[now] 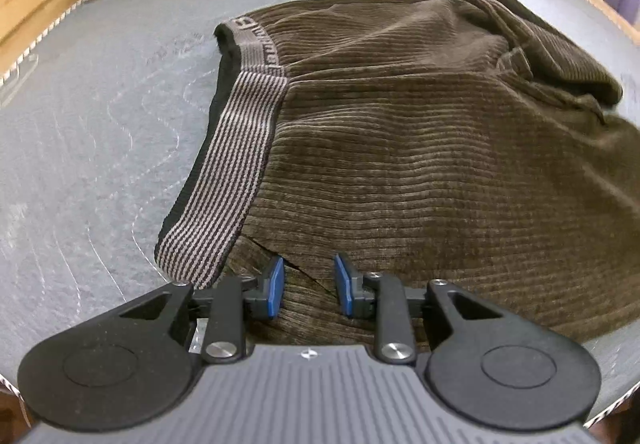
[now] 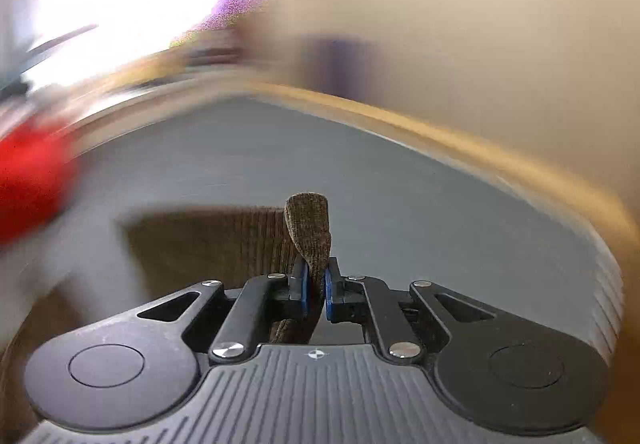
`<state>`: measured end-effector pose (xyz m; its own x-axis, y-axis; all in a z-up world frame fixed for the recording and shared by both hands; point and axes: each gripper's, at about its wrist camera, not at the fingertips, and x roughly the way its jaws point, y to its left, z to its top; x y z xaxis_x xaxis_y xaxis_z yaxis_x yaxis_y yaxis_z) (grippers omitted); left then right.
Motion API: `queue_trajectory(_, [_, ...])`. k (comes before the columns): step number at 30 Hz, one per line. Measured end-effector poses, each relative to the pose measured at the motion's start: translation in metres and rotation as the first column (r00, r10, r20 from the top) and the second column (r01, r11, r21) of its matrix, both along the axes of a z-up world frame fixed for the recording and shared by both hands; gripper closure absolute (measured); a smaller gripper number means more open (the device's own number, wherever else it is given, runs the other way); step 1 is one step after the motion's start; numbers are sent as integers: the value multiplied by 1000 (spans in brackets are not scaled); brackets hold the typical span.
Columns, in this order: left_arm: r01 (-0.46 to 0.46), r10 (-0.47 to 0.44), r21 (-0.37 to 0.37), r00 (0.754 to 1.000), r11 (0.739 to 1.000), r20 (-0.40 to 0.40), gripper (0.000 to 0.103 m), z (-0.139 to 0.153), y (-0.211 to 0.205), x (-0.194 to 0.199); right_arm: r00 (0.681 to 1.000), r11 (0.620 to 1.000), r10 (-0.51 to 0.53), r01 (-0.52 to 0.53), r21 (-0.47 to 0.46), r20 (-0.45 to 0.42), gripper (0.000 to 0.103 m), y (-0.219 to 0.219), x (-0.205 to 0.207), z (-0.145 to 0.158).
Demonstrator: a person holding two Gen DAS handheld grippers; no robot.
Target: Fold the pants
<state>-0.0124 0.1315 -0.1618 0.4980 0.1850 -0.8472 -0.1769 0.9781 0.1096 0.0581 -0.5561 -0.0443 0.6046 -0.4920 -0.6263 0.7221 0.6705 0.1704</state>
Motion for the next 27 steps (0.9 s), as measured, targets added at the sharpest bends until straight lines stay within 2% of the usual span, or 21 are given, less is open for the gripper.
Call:
queue_trajectory(1, [6,-6,6,1000,1000,2,70,0,0,-1,993,995,-93,95,29,-74,95,-29,-20,-17])
queue_trajectory(2, [9,-10,9,1000,1000,3,70,0,0,-2,971,980,-168,183,82,-170,89,-56,-39,-38])
queue_trajectory(3, [11,-11,6,1000,1000,3,70,1,0,-2,943,948,-221,268,172,-250,88,-79,-57,-59])
queue_trajectory(4, [5,-5,-1,1000,1000,2,70,1,2,-2,920,899,-245,334,283,-306,88,-99,-77,-79])
queue_trajectory(5, [-8,8,-10,1000,1000,0,71,1,3,-1,912,870,-263,366,331,-316,87,-110,-95,-87])
queue_trajectory(6, [-27,27,-17,1000,999,-3,71,2,3,0,916,870,-279,368,327,-288,86,-114,-106,-86])
queue_trajectory(9, [-44,44,16,999,999,-10,71,2,-3,3,952,944,-248,279,177,-181,83,-106,-104,-62])
queue_trajectory(11, [-32,32,60,999,998,-13,71,1,-11,4,989,977,-137,144,159,-52,70,-95,-100,-50])
queue_trajectory(14, [-15,16,101,1000,995,-9,71,1,-17,4,997,984,39,-49,169,59,58,-81,-78,-46])
queue_trajectory(16, [-20,20,92,1000,996,-4,71,1,-15,3,989,968,115,-132,215,92,57,-77,-47,-59])
queue_trajectory(21, [-24,23,56,1000,998,16,71,1,-9,0,985,943,171,-164,289,2,57,-62,31,-95])
queue_trajectory(24, [-16,15,42,1000,999,20,71,2,-7,-1,973,944,181,-132,301,-142,56,-61,72,-120])
queue_trajectory(25, [-15,14,35,1000,999,23,71,2,-6,-2,967,952,168,-108,288,-193,56,-61,83,-127])
queue_trajectory(27, [-17,17,17,999,1000,29,71,2,-3,-4,971,971,96,-44,234,-219,58,-57,100,-121])
